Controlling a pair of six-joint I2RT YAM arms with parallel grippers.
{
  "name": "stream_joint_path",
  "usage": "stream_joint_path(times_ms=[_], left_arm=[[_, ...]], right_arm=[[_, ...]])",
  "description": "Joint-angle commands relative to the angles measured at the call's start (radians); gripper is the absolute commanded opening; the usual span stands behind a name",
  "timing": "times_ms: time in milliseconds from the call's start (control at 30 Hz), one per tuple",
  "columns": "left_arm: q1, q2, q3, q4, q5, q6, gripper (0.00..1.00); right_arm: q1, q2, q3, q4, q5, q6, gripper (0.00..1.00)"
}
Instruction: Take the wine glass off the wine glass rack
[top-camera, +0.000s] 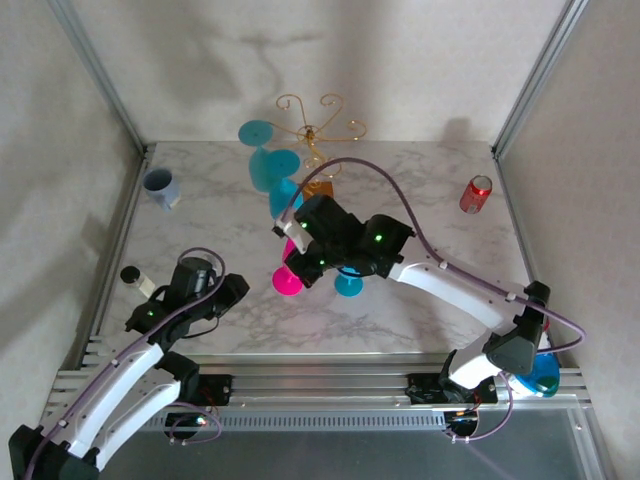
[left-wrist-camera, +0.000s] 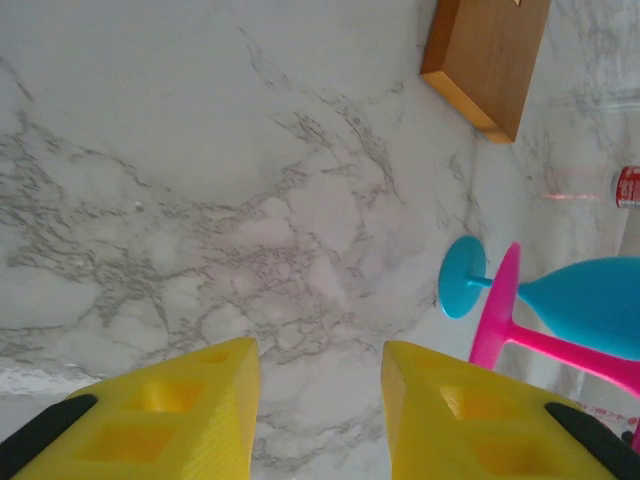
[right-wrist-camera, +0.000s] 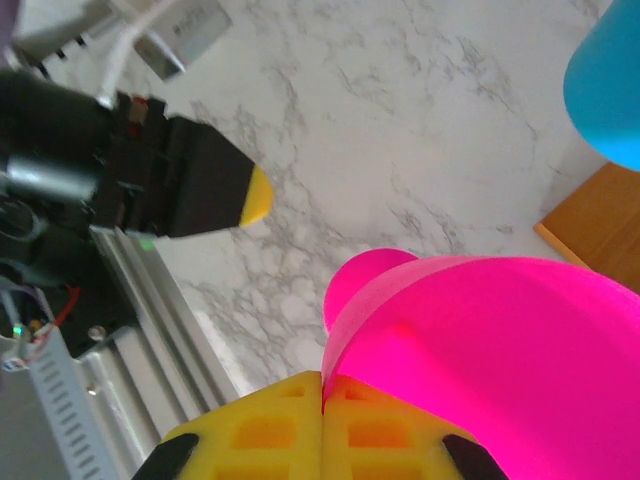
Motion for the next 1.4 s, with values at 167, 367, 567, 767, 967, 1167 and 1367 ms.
stream_joint_path(times_ms=[167,367,567,767,967,1167,1367], left_arm=[[0.044,0.001,0.006,-0.001,0.015,0.044,0.36],[0.048,0.003,0.001,0.022,0.02,0.04,0.36],[0.049,-0.001,-0.011,0.032,0.023,0.037,0.36],[0.049,-0.005,-0.023,0.044,0.03,0.031,0.36],[0.051,-0.011,-0.029,0.056,0.04,0.024,0.36],[0.05,-0.01,-0.031,0.061,0.041,0.024,0.36],[0.053,-0.011,-0.033,0.062,0.043,0.023,0.36]], right_arm=[[0.062,0.041,-0.024,-0.001,0.169,-0.035,0.0],[0.095,0.087,-0.05,0.008,0.244,-0.046,0.0],[0.101,0.096,-0.106,0.066,0.25,-0.039,0.0],[0.102,0.108,-0.13,0.096,0.243,-0.026,0.0],[0.102,0.129,-0.135,0.118,0.25,-0.025,0.0],[0.102,0.154,-0.134,0.131,0.256,-0.028,0.0],[0.1,0.159,-0.148,0.14,0.265,-0.032,0.0]])
